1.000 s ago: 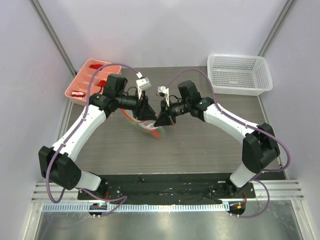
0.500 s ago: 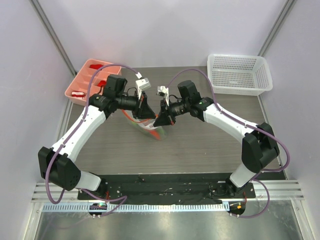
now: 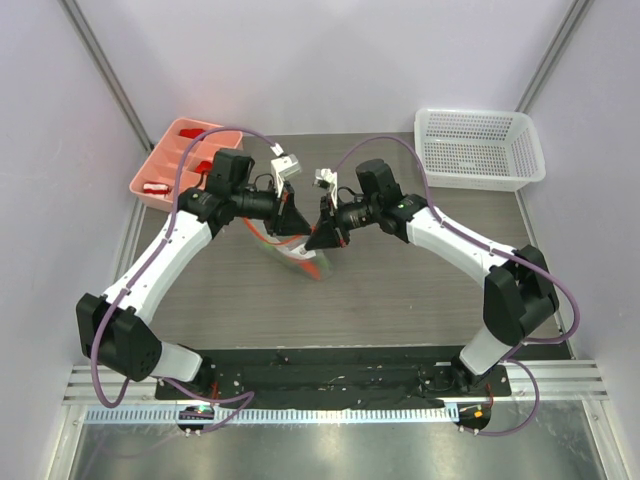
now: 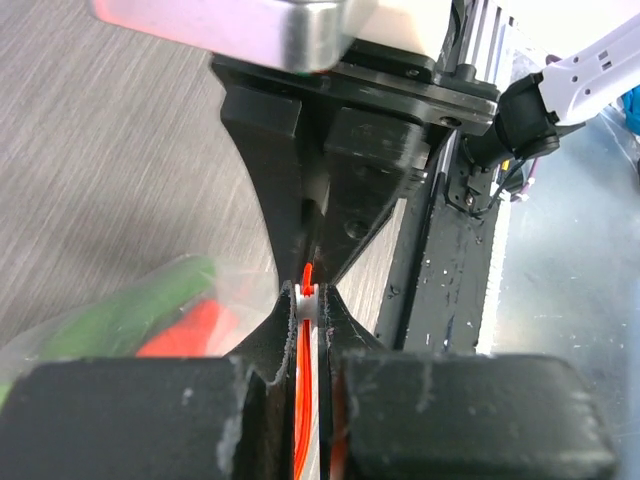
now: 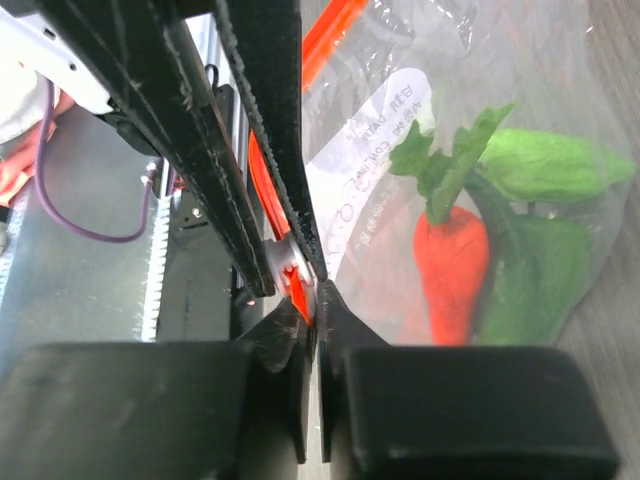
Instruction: Open the zip-top bag and remove the fake food
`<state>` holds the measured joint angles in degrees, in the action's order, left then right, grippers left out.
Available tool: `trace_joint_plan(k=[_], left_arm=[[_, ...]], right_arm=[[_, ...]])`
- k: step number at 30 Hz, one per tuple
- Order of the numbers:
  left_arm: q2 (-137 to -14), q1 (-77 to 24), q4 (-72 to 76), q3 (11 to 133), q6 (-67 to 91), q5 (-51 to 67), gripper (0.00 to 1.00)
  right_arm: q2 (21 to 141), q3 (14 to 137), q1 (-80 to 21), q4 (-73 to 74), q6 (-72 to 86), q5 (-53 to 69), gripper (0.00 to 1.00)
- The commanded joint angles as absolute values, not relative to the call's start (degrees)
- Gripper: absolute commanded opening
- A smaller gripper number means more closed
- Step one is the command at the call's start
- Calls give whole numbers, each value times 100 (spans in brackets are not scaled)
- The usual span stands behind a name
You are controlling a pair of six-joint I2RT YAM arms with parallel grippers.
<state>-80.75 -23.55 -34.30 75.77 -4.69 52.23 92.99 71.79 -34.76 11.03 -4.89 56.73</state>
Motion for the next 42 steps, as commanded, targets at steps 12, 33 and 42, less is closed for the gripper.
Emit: trace_joint_plan(k=[12,33,42], left_arm=[[-8016,-2338,-3419,7603,-335,3834,0],[-7629,-1564,-3437,7401,659,44,0],[-7129,-1547,-3122,7164,528,-64,28]], right_arm=[[8448,6076,-2805,-1255,1211,4237,1],[8182,5800,-1775,-1090,1775,2074,1],[8314,5950,-1775,-1159,1285,3122,1]])
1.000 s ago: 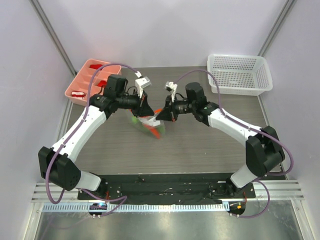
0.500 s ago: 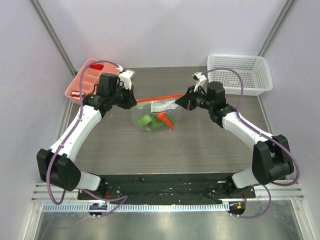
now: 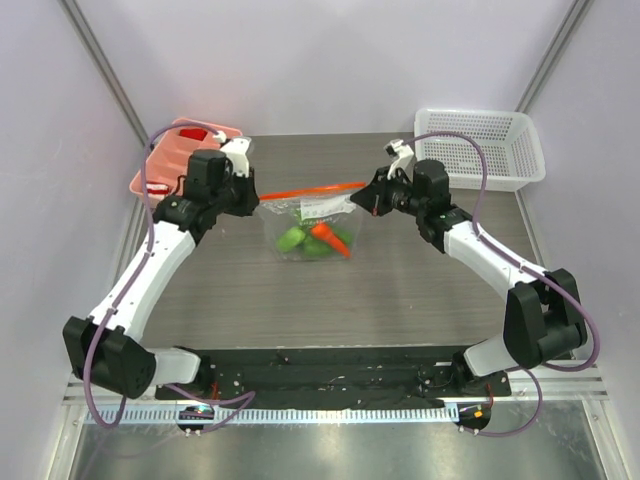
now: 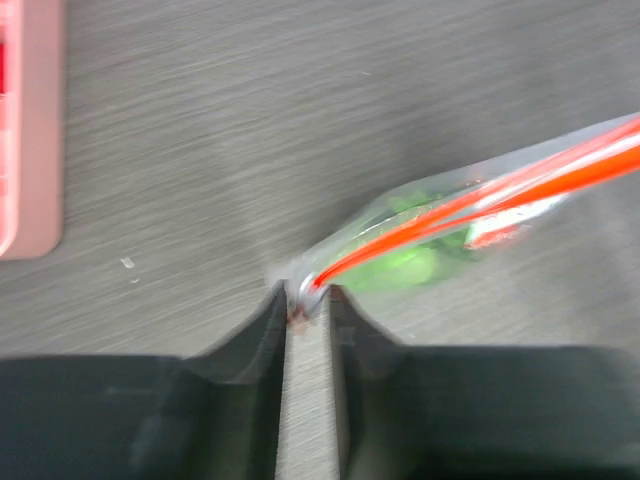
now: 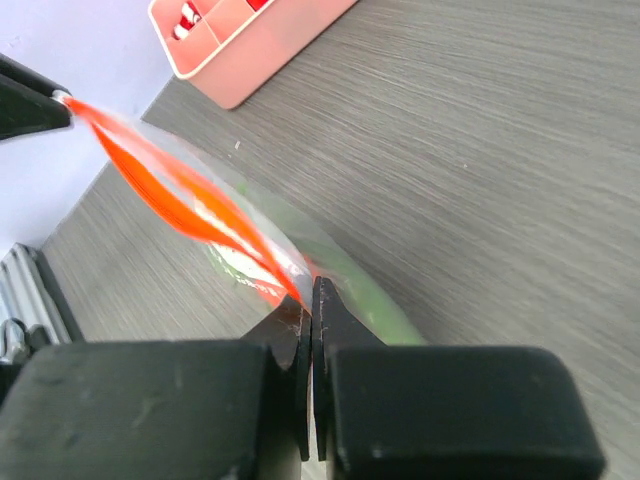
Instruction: Open the zip-top bag and remove the fake food
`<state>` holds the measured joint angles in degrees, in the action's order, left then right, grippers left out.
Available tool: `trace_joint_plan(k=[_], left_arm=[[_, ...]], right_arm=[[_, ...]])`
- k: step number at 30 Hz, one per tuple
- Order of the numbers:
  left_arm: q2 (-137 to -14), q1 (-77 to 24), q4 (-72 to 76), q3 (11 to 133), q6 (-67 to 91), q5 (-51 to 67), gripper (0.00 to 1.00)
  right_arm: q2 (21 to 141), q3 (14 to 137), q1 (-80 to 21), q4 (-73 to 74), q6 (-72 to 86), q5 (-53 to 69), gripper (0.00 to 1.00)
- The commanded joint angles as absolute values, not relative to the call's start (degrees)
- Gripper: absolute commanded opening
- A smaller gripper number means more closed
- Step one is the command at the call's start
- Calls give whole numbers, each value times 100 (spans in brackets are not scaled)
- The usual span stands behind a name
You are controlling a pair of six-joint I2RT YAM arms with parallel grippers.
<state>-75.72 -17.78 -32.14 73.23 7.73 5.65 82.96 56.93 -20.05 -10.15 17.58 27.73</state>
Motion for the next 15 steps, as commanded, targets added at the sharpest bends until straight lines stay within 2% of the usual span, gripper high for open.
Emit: trace_joint_plan(k=[1,2,3,5,7,10,13,15], left_arm=[[-7024,-1547,-3016,7093,423,260,43],[-6892,-1547,-2858,7014,378,977,65],[-6577,-1547,-2526,6805,334,1324,71],[-6198,-1547,-2103,6575,290,2018,76],[-5741,-1547,-1376,6181,316,3029,74],[-5616,-1556,-810,5994,597,3875,72],[-6054,-1547,-1122,6282,642,4174,73],[-6544,-1547,-1545,6599,449,4524,66]], right_arm=[[8306,5941,-1775,-1204,1170,3346,1],[8288,5950,-1793,-1204,1038,3540,1],[8297,6029,-1784,-1074,663,4047,1],[8393,6204,-1793,-749,187,4698,1],[8498,6555,-1828,-55,-639,5751,1],[8674,6969,-2056,894,-1525,5950,1],[8911,7268,-2267,1563,-2029,5959,1],[9104,7435,-2303,1818,-2030,6134,1]])
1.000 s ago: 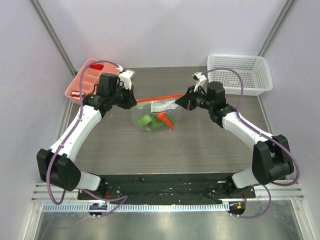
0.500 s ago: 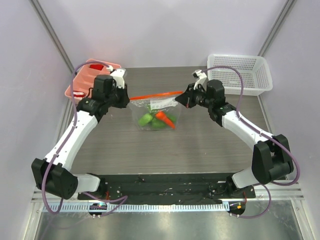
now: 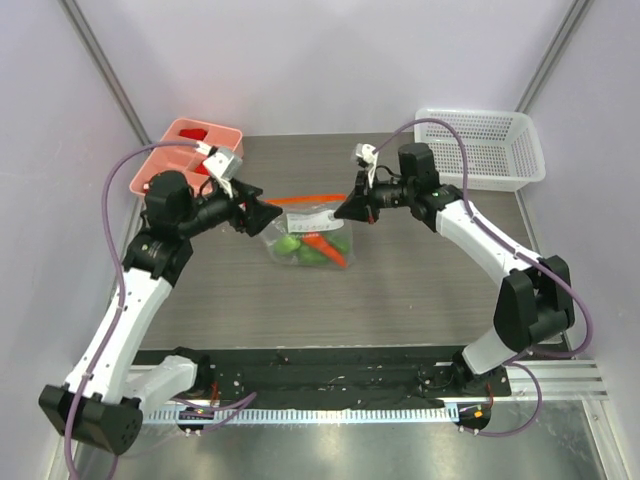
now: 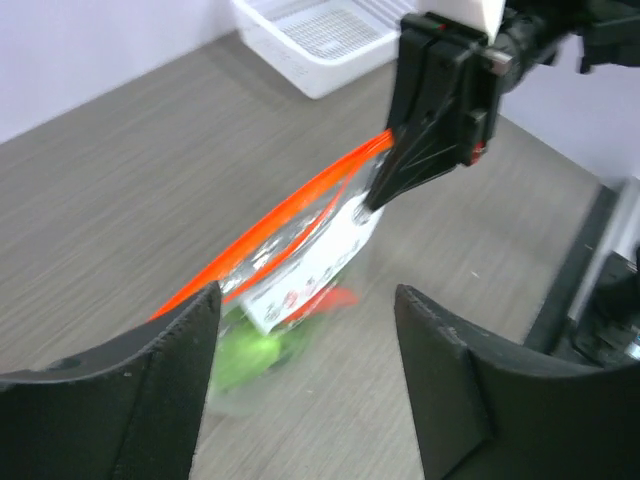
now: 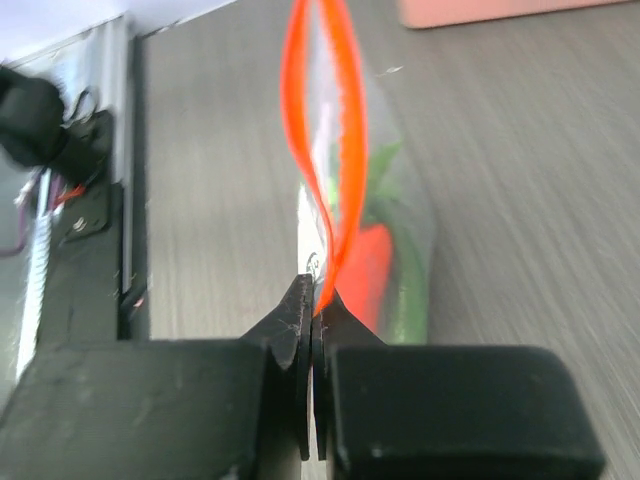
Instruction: Open the zip-top bag and remove the fake food
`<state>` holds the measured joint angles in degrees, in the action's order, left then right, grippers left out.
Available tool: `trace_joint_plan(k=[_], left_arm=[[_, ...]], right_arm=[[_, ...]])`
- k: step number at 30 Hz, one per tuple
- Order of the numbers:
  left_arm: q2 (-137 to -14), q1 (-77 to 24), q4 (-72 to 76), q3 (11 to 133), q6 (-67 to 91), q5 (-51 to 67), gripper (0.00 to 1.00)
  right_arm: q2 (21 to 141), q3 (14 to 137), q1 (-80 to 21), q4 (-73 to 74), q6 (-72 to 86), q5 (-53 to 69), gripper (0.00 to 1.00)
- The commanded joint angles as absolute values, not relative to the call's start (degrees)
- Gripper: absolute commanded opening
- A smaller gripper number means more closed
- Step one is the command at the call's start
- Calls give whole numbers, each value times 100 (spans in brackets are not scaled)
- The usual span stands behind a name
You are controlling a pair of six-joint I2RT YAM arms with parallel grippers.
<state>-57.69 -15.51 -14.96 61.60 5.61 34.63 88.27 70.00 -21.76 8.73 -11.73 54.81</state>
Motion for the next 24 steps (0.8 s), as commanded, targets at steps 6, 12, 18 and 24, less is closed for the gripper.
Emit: trace_joint_plan(k=[6,12,18,24], left_arm=[[-6908,-1547,-2030,6943,-191,4544,50],[-7733,-1547,-2643,7417,-422,5000,46],[-8200,-1556,-2944,7559,-483,5264,44],[-8472,-1714,-3401,7655,-782,5457,43]], right_arm=[[9246,7620,-2408,2162,-2162,6204,1],[9220,7664,-2434,2329,-2259,6258,1],[9149,7647,-2461,2338,-2285,6275,1],[9132,7655,-2452,2329,-2285,6319,1]])
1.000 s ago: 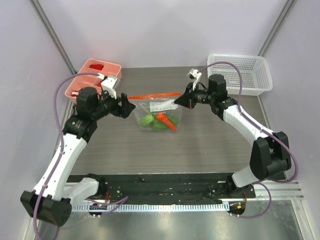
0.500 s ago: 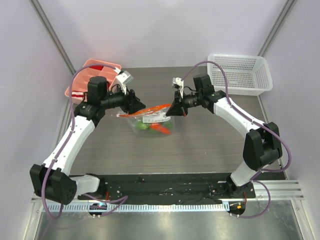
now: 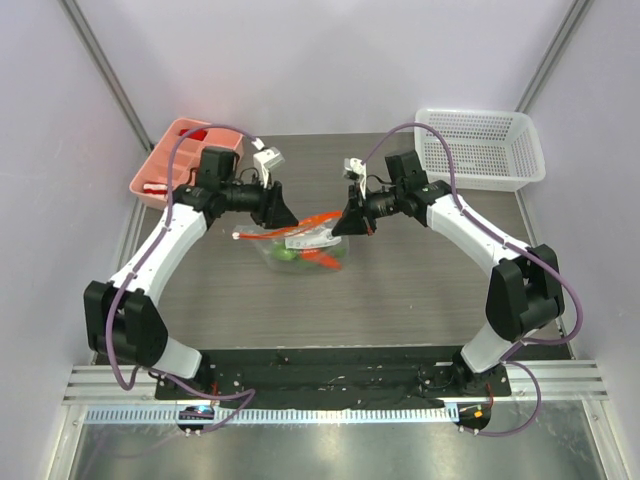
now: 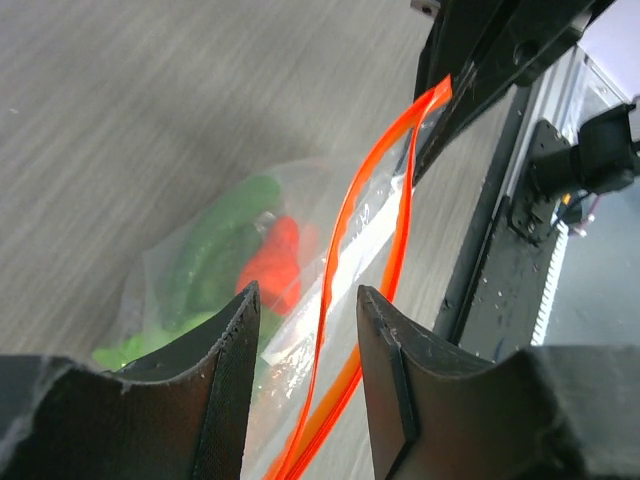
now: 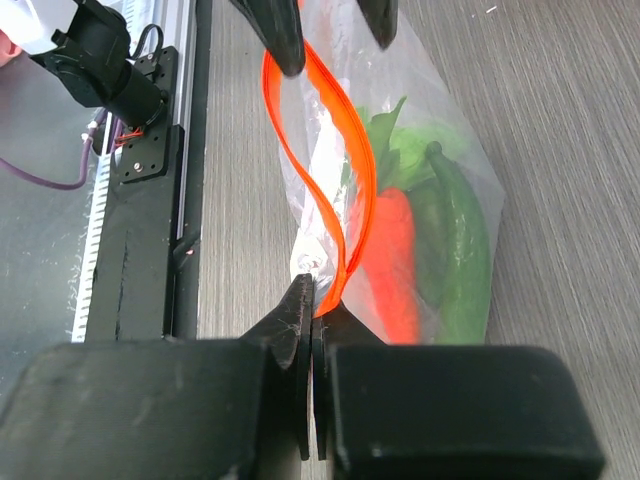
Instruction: Open the zip-top bag and remove the fake food
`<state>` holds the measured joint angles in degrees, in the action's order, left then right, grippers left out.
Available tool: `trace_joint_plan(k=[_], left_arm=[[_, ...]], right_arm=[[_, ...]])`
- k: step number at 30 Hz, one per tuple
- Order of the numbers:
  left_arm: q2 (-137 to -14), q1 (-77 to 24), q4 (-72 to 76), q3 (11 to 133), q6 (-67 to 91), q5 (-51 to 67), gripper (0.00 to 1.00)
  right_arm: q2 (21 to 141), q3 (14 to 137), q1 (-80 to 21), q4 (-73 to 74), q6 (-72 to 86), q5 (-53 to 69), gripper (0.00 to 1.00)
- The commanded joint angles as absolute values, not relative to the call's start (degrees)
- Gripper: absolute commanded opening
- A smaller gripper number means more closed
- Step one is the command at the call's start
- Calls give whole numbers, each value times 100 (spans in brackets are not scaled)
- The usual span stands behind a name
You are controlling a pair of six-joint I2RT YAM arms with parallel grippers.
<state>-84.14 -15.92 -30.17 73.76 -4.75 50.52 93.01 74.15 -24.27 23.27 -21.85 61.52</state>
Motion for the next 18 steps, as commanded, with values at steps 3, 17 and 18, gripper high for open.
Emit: trace_joint_plan(k=[3,17,18], left_arm=[[-8508,-1766,-3480,7629,-817,5310,46],[-8806,-1995,-3683,7769,-792,4484,28],[-8824,-1995,-3691,7804,-721,4361,17]], right_arm=[[9114,7638,-2461,2329,-2276,6302,1],[9062,7655,-2566,2294,-2154,6241,2],[9053,7664,-2584,2285,-2101,6179,4]])
